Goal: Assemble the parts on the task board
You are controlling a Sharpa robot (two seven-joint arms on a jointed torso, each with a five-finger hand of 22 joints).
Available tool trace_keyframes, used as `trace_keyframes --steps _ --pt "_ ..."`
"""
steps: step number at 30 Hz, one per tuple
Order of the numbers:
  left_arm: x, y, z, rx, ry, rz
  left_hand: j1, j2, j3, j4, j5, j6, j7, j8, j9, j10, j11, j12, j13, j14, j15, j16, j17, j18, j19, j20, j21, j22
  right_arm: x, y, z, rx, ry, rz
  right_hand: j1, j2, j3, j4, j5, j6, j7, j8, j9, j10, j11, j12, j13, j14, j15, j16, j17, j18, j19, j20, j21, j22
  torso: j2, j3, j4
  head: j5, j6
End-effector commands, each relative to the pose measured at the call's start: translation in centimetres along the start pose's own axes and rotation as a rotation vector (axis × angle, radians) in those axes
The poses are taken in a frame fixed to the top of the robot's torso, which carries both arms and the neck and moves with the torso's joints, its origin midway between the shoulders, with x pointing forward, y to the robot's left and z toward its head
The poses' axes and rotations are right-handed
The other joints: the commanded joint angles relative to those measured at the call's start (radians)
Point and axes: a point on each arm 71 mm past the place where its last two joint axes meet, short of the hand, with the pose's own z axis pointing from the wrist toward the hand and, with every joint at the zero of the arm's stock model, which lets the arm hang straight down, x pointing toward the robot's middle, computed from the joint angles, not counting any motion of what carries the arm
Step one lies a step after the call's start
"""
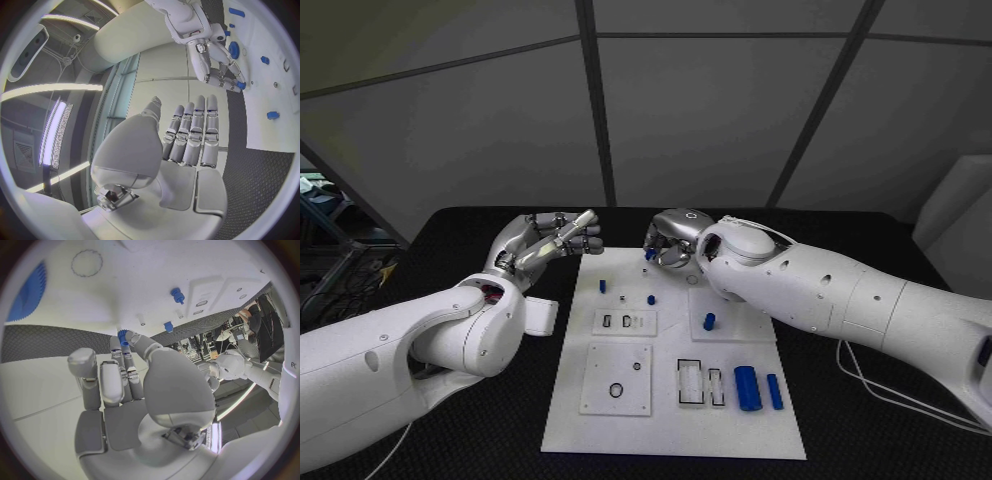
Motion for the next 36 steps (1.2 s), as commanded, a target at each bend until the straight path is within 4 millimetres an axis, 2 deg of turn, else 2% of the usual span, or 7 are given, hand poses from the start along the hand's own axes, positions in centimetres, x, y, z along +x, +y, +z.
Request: trace_keyframes --steps 1,36 --pt "0.20 -0.15 0.04 0.008 0.018 -0.001 0.004 0.004 -0.004 -0.002 -0.002 0.002 0.008 -0.004 -0.001 0.001 0.007 -0.005 -0.001 -0.002 0.006 -0.006 0.001 -0.020 0.004 0.001 0.006 0.002 -0.03 0.04 0.21 -0.004 0.007 0.001 0.004 -0.005 0.007 0.000 0.003 0.006 0.004 0.004 0.002 0.000 0.003 -0.004 -0.001 0.034 -0.006 0.006 0.001 -0.016 0.004 0.001 0.006 0.000 0.001 0.0002 0.0007 0.000 0.000" --pt "0.13 -0.18 0.07 0.005 0.021 -0.001 0.004 0.005 -0.005 -0.002 -0.002 0.002 0.008 -0.005 -0.001 0.002 0.007 -0.007 -0.001 -0.001 0.006 -0.008 0.003 -0.020 0.004 0.001 0.006 0.002 0.54 -0.26 0.66 0.038 0.060 -0.032 -0.003 -0.009 0.008 0.006 0.001 0.003 0.005 0.000 0.000 -0.005 0.005 -0.010 -0.002 0.033 -0.003 0.009 0.001 -0.016 0.000 0.003 0.008 0.001 0.002 0.0006 -0.0004 0.002 -0.007"
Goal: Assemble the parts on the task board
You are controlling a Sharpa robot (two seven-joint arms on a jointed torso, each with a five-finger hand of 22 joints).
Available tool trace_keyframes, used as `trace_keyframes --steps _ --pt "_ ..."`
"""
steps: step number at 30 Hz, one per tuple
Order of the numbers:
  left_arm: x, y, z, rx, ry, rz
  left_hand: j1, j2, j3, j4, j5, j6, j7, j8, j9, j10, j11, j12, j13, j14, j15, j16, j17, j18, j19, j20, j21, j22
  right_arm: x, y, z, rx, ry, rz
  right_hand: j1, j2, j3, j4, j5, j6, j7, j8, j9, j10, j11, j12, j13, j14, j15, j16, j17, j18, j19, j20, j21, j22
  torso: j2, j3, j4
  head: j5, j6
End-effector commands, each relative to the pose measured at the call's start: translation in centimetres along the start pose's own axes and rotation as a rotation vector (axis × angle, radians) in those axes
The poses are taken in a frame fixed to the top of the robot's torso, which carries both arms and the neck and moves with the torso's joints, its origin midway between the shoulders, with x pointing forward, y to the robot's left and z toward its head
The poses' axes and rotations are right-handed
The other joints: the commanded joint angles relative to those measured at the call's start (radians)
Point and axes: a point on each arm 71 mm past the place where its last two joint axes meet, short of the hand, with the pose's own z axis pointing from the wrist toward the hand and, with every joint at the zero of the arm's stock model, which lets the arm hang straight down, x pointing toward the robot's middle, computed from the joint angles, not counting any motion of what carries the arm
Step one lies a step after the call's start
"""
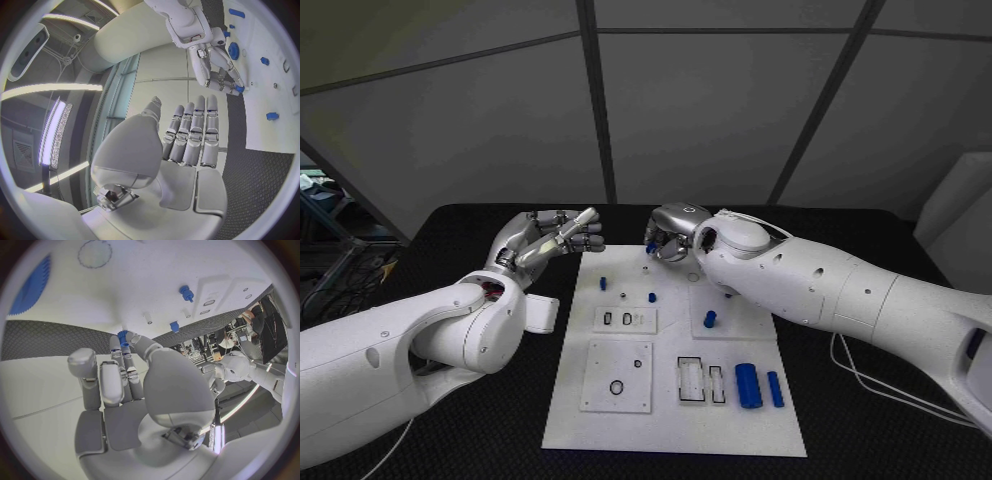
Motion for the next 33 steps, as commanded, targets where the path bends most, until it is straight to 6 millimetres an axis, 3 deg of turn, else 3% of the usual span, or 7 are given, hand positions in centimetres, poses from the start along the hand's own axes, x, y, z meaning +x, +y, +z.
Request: trace_keyframes --steps 1,13,33 --pt "0.09 -0.15 0.03 0.008 0.015 0.001 0.004 0.005 -0.005 -0.002 -0.002 0.002 0.008 -0.006 -0.001 0.002 0.007 -0.007 -0.001 -0.001 0.006 -0.004 0.001 -0.020 0.004 0.001 0.006 0.002 0.71 -0.11 -0.16 0.009 0.046 -0.014 -0.004 -0.010 0.005 0.003 0.000 0.006 -0.002 0.002 0.001 -0.005 0.005 -0.006 -0.001 0.033 -0.003 0.005 0.002 -0.016 0.000 0.003 0.004 0.001 0.000 0.0001 -0.0009 0.000 0.000" --pt "0.15 -0.12 0.05 0.004 0.021 -0.002 0.003 0.006 -0.005 -0.002 -0.002 0.003 0.008 -0.006 -0.001 0.002 0.007 -0.008 -0.001 -0.001 0.006 -0.005 0.002 -0.020 0.004 0.001 0.006 0.002 0.58 -0.10 -0.09 0.013 0.025 -0.012 -0.019 -0.028 0.012 0.017 -0.002 -0.022 0.008 -0.015 -0.005 -0.050 0.018 -0.018 -0.008 0.031 0.007 0.011 0.006 -0.015 -0.010 0.011 0.007 0.001 0.001 -0.0006 0.0008 -0.001 -0.001" --pt "0.09 -0.09 0.04 0.001 0.021 -0.002 0.004 0.006 -0.006 -0.003 -0.002 0.002 0.008 -0.007 -0.001 0.002 0.007 -0.009 -0.001 -0.001 0.007 -0.006 0.002 -0.020 0.004 0.001 0.006 0.002 0.47 0.01 -0.21 0.006 0.016 -0.010 -0.019 -0.029 0.015 0.019 -0.003 -0.020 0.008 -0.013 -0.004 -0.054 0.019 -0.015 -0.007 0.031 0.009 0.015 0.012 -0.015 -0.012 0.014 0.008 0.002 0.002 -0.0002 0.0004 -0.001 -0.002"
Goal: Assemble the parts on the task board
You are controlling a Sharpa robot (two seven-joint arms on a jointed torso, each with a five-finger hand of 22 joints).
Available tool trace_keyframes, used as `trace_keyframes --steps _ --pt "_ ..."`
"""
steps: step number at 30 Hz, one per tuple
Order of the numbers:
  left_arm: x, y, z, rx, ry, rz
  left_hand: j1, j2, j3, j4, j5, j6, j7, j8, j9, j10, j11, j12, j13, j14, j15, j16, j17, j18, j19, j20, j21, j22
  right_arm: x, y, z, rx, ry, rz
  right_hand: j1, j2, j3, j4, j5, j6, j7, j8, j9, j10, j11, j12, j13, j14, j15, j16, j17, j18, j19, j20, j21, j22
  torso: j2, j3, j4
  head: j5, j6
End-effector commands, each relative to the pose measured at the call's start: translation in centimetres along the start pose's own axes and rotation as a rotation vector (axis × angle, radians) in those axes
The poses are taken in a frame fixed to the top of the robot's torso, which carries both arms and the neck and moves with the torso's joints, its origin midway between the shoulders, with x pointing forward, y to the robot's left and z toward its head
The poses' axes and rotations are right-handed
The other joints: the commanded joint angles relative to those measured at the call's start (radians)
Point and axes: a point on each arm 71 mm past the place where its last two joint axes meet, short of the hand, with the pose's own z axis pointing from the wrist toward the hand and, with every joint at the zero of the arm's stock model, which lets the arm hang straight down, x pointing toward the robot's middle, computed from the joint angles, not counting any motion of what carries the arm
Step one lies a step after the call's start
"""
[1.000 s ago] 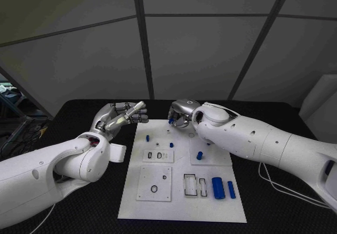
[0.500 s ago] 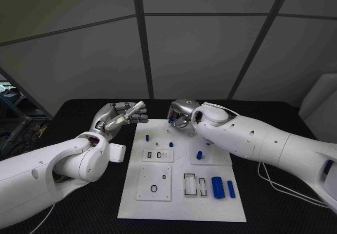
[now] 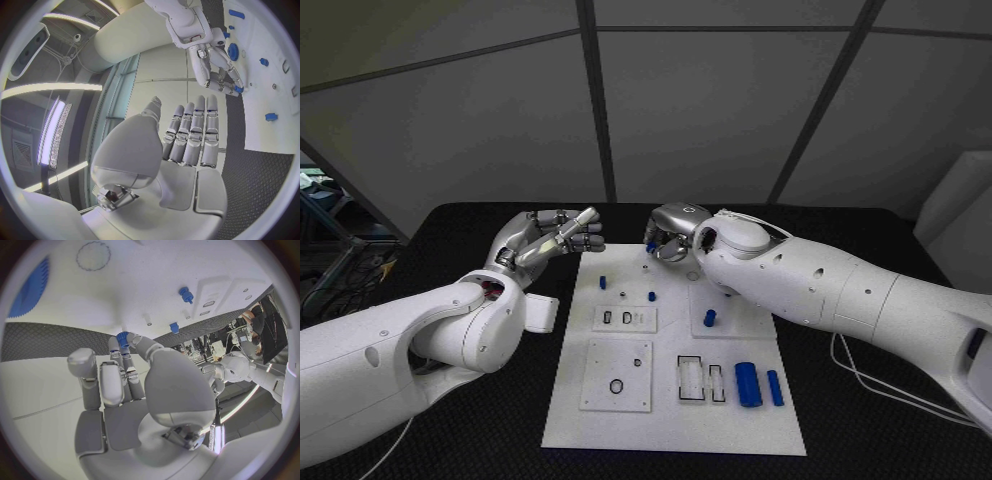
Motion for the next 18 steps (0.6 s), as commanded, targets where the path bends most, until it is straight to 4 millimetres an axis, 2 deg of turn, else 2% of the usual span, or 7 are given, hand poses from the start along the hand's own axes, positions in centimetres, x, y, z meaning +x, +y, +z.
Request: trace_keyframes --steps 1,18 --pt "0.09 -0.14 0.03 0.007 0.015 0.001 0.004 0.006 -0.006 -0.003 -0.002 0.000 0.005 -0.007 -0.001 0.002 0.007 -0.004 -0.001 -0.001 0.007 -0.006 0.002 -0.020 0.004 0.001 0.006 0.002 0.38 -0.06 -0.12 0.004 0.016 -0.008 0.001 -0.009 0.000 0.004 -0.004 -0.005 0.001 -0.001 0.001 -0.002 0.000 -0.002 0.001 0.031 0.009 0.004 0.001 -0.015 -0.003 0.005 0.004 0.001 0.000 0.0002 0.0003 -0.001 0.000" --pt "0.02 -0.11 0.03 0.005 0.013 0.002 0.004 0.006 -0.006 -0.003 -0.002 0.000 0.005 -0.008 -0.001 0.001 0.007 -0.006 -0.001 -0.002 0.007 -0.008 0.003 -0.020 0.003 0.002 0.006 0.001 0.30 0.09 -0.26 -0.007 0.014 -0.002 0.004 -0.012 0.002 0.004 -0.005 -0.006 0.001 -0.001 0.001 0.014 -0.004 0.007 0.006 0.031 0.006 0.008 0.006 -0.015 -0.001 0.005 0.008 0.007 0.001 -0.0003 0.0002 0.000 -0.004"
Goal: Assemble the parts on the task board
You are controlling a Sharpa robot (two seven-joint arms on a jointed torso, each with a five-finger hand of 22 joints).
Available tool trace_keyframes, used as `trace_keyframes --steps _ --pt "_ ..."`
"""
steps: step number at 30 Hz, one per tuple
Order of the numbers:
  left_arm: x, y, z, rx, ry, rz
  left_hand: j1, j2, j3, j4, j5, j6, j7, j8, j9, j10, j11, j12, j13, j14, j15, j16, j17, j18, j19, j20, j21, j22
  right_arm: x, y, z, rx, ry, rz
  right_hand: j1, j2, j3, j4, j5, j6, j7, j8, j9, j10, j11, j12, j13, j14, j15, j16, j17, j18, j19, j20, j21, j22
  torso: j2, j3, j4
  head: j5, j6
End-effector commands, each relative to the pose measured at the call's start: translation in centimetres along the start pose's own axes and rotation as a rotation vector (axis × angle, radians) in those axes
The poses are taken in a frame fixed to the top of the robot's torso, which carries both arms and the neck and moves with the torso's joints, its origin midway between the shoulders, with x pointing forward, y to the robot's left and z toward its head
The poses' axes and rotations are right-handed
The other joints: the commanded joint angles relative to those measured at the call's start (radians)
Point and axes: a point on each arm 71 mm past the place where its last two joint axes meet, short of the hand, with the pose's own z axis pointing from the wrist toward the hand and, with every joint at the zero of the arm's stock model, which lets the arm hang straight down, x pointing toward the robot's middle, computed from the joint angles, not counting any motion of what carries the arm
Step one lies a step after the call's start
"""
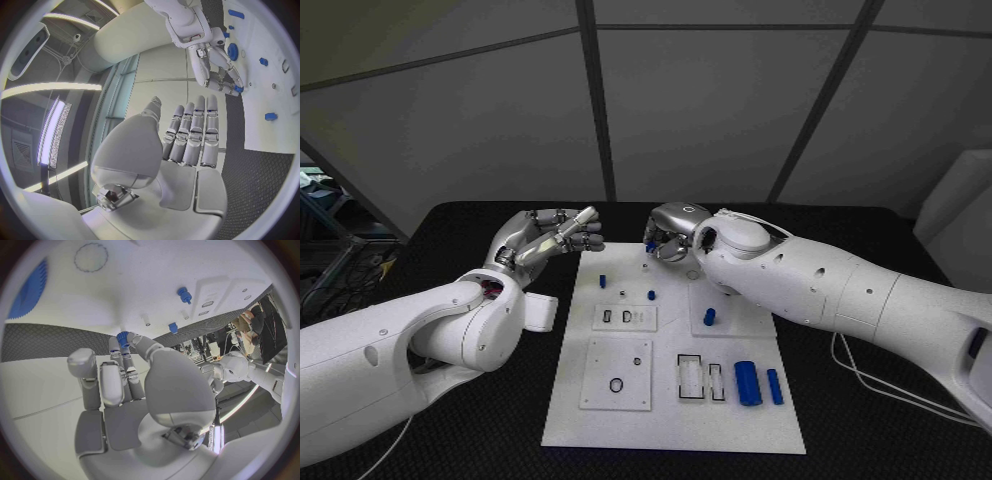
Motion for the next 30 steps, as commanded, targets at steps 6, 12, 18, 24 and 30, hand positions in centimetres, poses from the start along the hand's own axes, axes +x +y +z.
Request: trace_keyframes --steps 6,12,18,24,30 --pt "0.06 -0.14 0.03 0.007 0.013 0.002 0.004 0.006 -0.003 0.000 -0.002 0.000 0.006 -0.003 -0.001 0.001 0.007 -0.006 -0.001 -0.002 0.007 -0.004 0.001 -0.020 0.003 0.002 0.006 0.001 0.26 -0.07 -0.14 -0.001 0.013 -0.002 -0.002 -0.011 0.002 0.005 -0.006 -0.006 0.002 -0.001 0.001 0.007 0.002 0.006 0.001 0.031 0.006 0.003 0.000 -0.015 -0.001 0.005 0.005 0.002 0.000 -0.0004 0.0000 0.000 -0.001" --pt "0.05 -0.12 0.04 0.007 0.013 0.001 0.004 0.006 -0.003 0.000 -0.002 0.000 0.006 -0.003 -0.001 0.001 0.007 -0.006 -0.001 -0.002 0.007 -0.004 0.001 -0.020 0.003 0.002 0.006 0.001 0.31 -0.12 -0.11 0.001 0.018 -0.002 -0.004 -0.014 0.002 0.008 -0.006 -0.008 0.002 -0.002 0.001 -0.003 0.004 0.001 -0.001 0.031 0.008 0.005 0.003 -0.015 -0.002 0.006 0.006 0.001 0.000 -0.0004 0.0010 -0.002 -0.002" --pt "0.04 -0.10 0.06 0.006 0.013 0.002 0.004 0.006 -0.003 0.000 -0.002 0.000 0.006 -0.003 -0.001 0.001 0.007 -0.006 -0.001 -0.002 0.007 -0.004 0.001 -0.020 0.003 0.002 0.006 0.001 0.30 -0.16 -0.10 0.004 0.015 -0.001 -0.008 -0.020 0.001 0.011 -0.008 -0.020 0.006 -0.006 -0.001 -0.016 0.007 -0.003 -0.003 0.031 0.011 0.008 0.007 -0.015 -0.005 0.007 0.004 -0.002 0.001 0.0000 0.0000 -0.002 -0.002" --pt "0.01 -0.08 0.06 0.003 0.013 0.002 0.004 0.007 -0.004 -0.001 -0.002 0.000 0.006 -0.006 -0.001 -0.001 0.008 -0.010 -0.002 -0.002 0.007 -0.007 0.003 -0.020 0.002 0.002 0.006 0.001 0.09 -0.21 -0.06 0.003 -0.019 0.011 -0.017 -0.058 -0.082 0.029 -0.054 -0.298 -0.021 -0.009 -0.007 -0.227 0.038 0.003 -0.007 -0.001 0.034 -0.056 -0.109 0.015 -0.108 0.031 -0.101 -0.176 0.000 0.0000 0.0006 -0.002 0.000" --pt "-0.07 -0.06 0.06 0.002 0.012 0.002 0.004 0.007 -0.004 -0.001 -0.002 0.000 0.006 -0.006 -0.001 -0.001 0.008 -0.010 -0.002 -0.002 0.007 -0.007 0.003 -0.020 0.002 0.002 0.006 0.001 -0.37 -0.26 -0.51 -0.011 -0.062 0.029 0.003 -0.046 -0.137 0.040 -0.045 -0.302 -0.020 -0.006 -0.003 -0.251 0.040 0.023 -0.004 -0.002 0.037 -0.068 -0.129 0.018 -0.110 0.034 -0.118 -0.197 0.000 0.0000 0.0004 -0.002 0.001"
